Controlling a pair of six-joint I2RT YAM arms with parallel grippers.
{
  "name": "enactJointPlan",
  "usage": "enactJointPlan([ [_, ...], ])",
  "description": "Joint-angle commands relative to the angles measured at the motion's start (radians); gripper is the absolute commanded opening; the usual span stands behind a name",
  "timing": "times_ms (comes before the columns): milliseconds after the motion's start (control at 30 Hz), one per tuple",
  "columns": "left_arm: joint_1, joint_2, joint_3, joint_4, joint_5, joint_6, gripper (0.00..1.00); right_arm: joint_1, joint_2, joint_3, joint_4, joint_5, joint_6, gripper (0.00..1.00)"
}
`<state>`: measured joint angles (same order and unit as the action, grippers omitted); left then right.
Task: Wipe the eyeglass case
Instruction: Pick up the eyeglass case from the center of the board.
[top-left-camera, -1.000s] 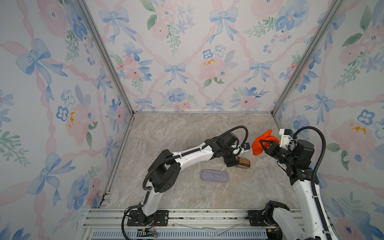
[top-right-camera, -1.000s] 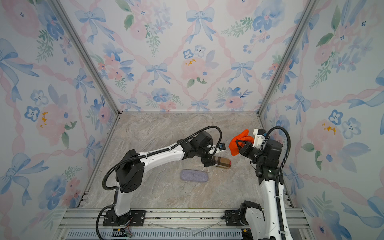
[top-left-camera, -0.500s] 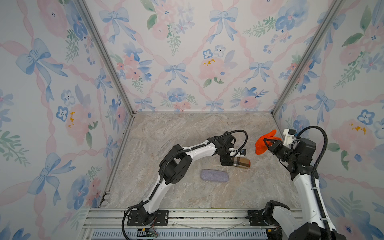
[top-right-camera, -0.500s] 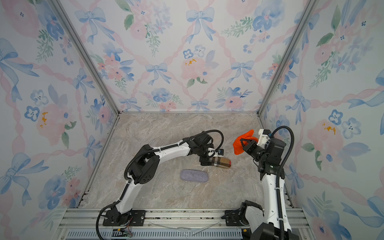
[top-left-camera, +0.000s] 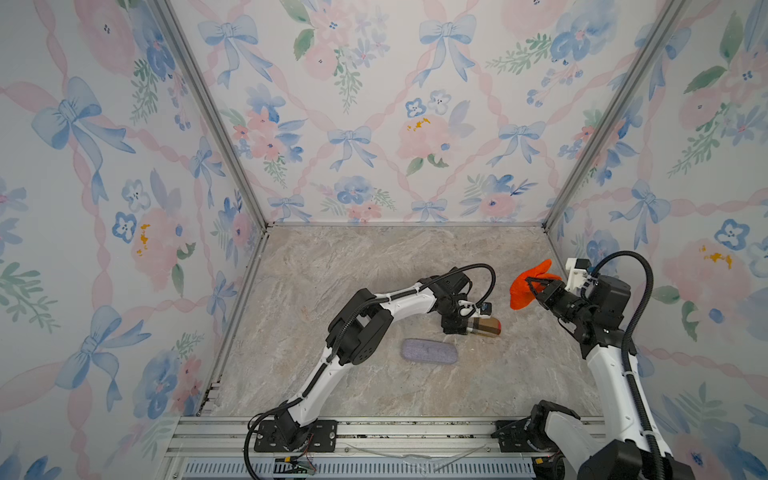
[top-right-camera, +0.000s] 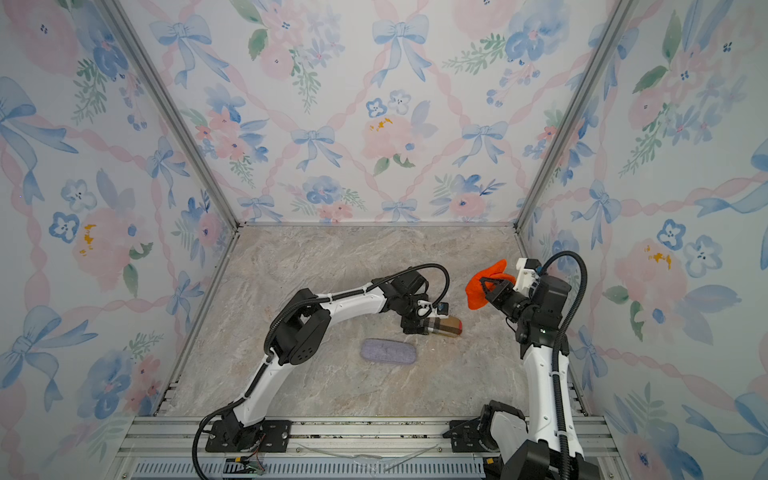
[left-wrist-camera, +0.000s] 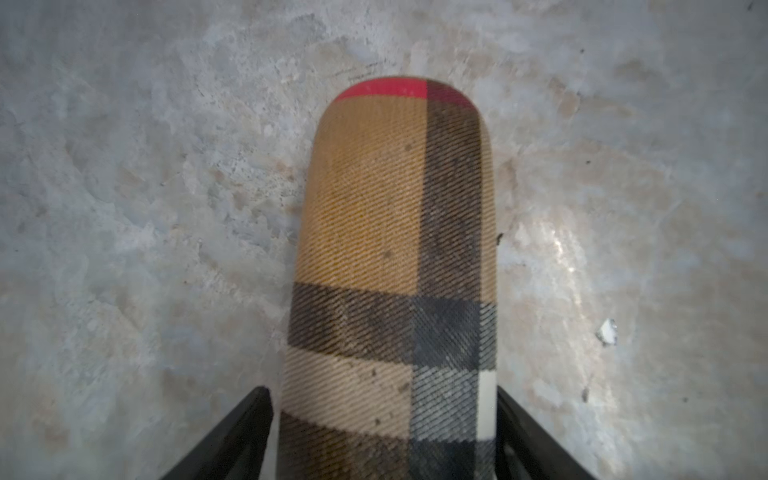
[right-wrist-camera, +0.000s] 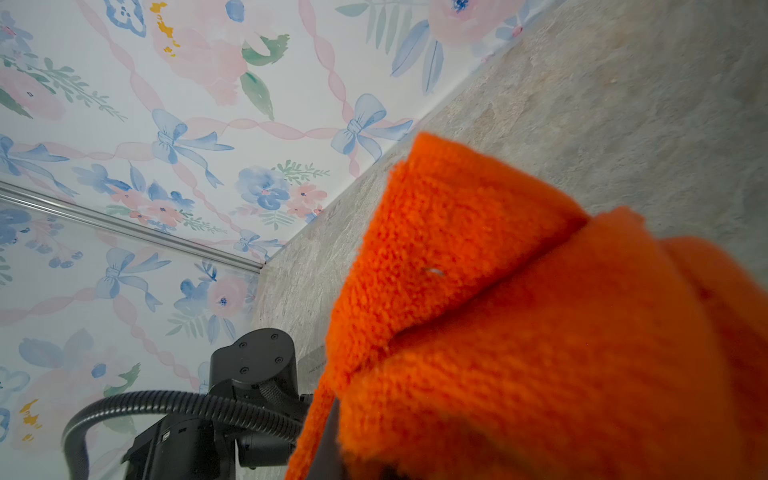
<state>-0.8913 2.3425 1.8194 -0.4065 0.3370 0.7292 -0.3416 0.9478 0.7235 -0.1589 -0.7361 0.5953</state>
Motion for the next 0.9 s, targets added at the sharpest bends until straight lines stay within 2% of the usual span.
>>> enactJointPlan([
  [0,-0.01,0.037,0.024,-0.02,-0.016,-0.006,0.78,-0.007,0.002,0.002,0.043,-0.032,0.003,0.0],
  [267,-0.013,0.038,0.003,-0.019,-0.025,-0.004,0.64,-0.007,0.011,-0.01,0.056,-0.035,0.008,0.0],
  [367,-0.014,0.018,-0.012,-0.02,-0.029,-0.017,0.53,-0.008,0.014,-0.013,0.061,-0.033,0.009,0.0],
  [500,-0.023,-0.013,-0.028,-0.019,-0.037,-0.038,0.32,-0.007,0.02,-0.018,0.073,-0.037,0.02,0.0],
  [633,-0.031,-0.054,-0.029,-0.019,-0.034,-0.088,0.21,-0.007,0.005,-0.014,0.058,-0.039,0.023,0.0],
  [700,-0.031,-0.091,-0.03,-0.019,-0.032,-0.117,0.16,-0.005,-0.012,-0.006,0.032,-0.033,0.023,0.0],
  [867,-0.031,-0.208,-0.037,-0.018,-0.04,-0.222,0.16,0.006,-0.058,0.029,-0.072,0.005,-0.013,0.0],
])
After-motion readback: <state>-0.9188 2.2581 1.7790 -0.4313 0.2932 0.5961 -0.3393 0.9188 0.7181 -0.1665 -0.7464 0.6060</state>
